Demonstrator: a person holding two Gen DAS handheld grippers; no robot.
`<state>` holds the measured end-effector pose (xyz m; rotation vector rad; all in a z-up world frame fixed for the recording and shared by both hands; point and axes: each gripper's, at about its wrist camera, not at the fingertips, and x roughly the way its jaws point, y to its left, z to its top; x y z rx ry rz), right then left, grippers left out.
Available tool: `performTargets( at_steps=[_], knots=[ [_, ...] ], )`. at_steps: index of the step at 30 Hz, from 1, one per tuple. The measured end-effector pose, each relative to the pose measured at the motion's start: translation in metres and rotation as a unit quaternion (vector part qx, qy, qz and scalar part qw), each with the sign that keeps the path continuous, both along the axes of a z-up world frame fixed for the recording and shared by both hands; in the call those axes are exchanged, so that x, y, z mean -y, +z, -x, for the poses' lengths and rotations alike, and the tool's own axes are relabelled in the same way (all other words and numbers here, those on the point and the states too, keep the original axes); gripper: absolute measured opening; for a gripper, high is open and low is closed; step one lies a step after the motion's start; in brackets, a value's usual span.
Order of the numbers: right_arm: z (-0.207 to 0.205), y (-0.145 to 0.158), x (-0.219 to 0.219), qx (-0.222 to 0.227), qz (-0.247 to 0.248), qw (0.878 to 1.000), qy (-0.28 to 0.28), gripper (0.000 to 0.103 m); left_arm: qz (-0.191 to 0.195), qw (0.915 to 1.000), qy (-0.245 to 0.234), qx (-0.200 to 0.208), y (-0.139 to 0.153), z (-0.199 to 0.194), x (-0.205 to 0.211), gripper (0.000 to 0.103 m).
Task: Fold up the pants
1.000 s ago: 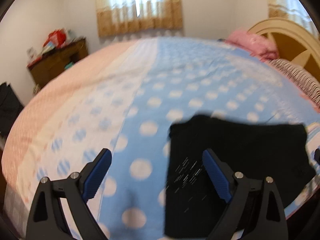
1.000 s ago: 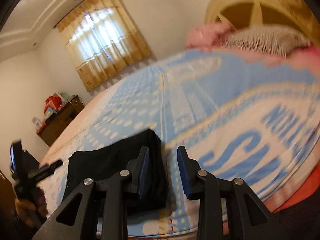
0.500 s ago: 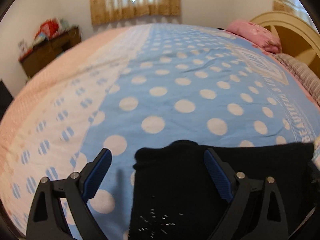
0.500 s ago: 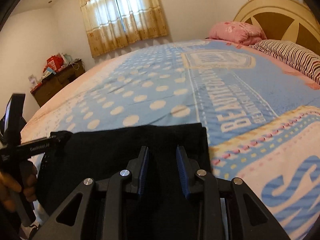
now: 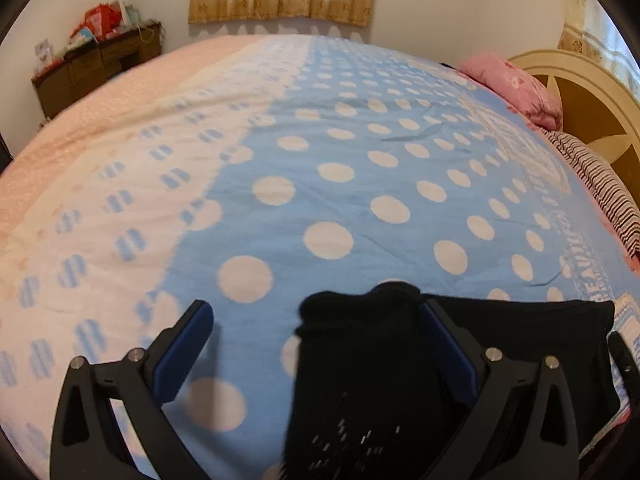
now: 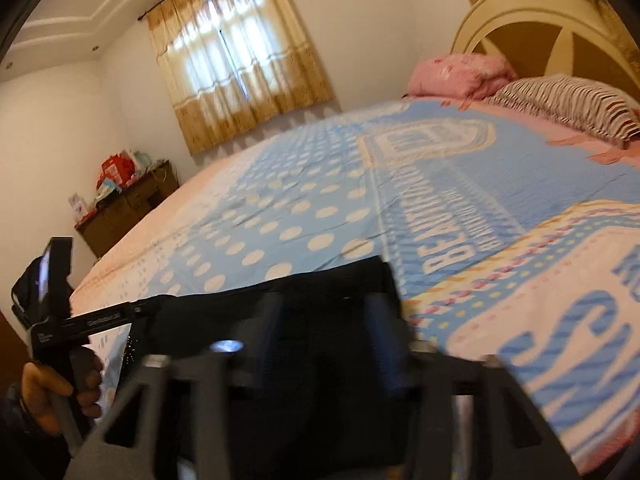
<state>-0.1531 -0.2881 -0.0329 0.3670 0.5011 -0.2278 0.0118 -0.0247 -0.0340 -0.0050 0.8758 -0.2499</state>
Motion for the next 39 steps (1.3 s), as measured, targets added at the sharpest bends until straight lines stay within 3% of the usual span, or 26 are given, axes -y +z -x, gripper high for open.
performTargets(
  at_steps=[1,3,6,9,11,14,17,19,20,21,23,24,27,32,39],
  knots=[
    [0.006,-0.001,0.003,0.005,-0.007,1.000,0.000,0.077,-0.008,0.9999,0.001,0.008,0.005,0.004,-0.001,0.103],
    [0.012,-0.004,0.008,0.003,-0.020,1.000,0.007,0.077,-0.026,0.9993,-0.003,0.027,0.015,0.016,-0.002,0.103],
    [0.011,-0.017,0.013,-0.035,-0.021,0.999,0.010,0.077,-0.023,0.9988,-0.016,0.040,0.023,0.032,-0.005,0.103],
    [0.006,-0.038,0.015,-0.061,-0.060,0.996,0.024,0.077,0.008,0.9993,-0.034,0.014,0.022,0.042,-0.005,0.103],
    [0.005,-0.040,0.005,-0.059,-0.026,0.998,0.023,0.077,0.023,0.9984,-0.051,-0.008,0.016,0.044,0.002,0.103],
    [-0.001,-0.043,-0.011,-0.079,-0.001,0.996,0.042,0.077,0.015,0.9969,-0.065,-0.041,0.002,0.046,0.015,0.103],
    [-0.001,-0.044,-0.012,-0.094,0.020,0.995,0.038,0.058,0.028,0.9948,-0.078,-0.059,-0.008,0.050,0.022,0.103],
    [0.001,-0.042,-0.008,-0.089,0.007,0.995,0.045,0.038,0.016,0.9956,-0.079,-0.049,-0.015,0.052,0.026,0.103],
    [0.002,-0.042,-0.008,-0.090,0.003,0.995,0.047,0.037,0.021,0.9956,-0.080,-0.045,-0.016,0.053,0.025,0.103],
    [0.001,-0.040,-0.009,-0.094,0.004,0.994,0.048,0.033,0.027,0.9956,-0.080,-0.042,-0.015,0.055,0.024,0.095],
    [-0.001,-0.032,-0.018,-0.095,0.025,0.994,0.051,0.029,0.035,0.9947,-0.090,-0.036,-0.009,0.057,0.022,0.070],
    [-0.002,-0.027,-0.022,-0.091,0.034,0.994,0.054,0.028,0.049,0.9936,-0.095,-0.038,-0.006,0.057,0.020,0.046],
    [-0.003,-0.005,-0.038,-0.065,0.049,0.994,0.070,0.027,0.075,0.9922,-0.089,-0.044,0.003,0.053,0.012,0.028],
    [-0.020,0.031,-0.066,-0.019,0.056,0.992,0.110,0.026,0.073,0.9940,-0.080,-0.006,0.027,0.053,-0.001,0.020],
    [-0.100,0.063,-0.130,0.056,0.033,0.974,0.218,0.026,0.049,0.9946,0.006,0.091,0.081,0.034,-0.065,0.020]
  ],
)
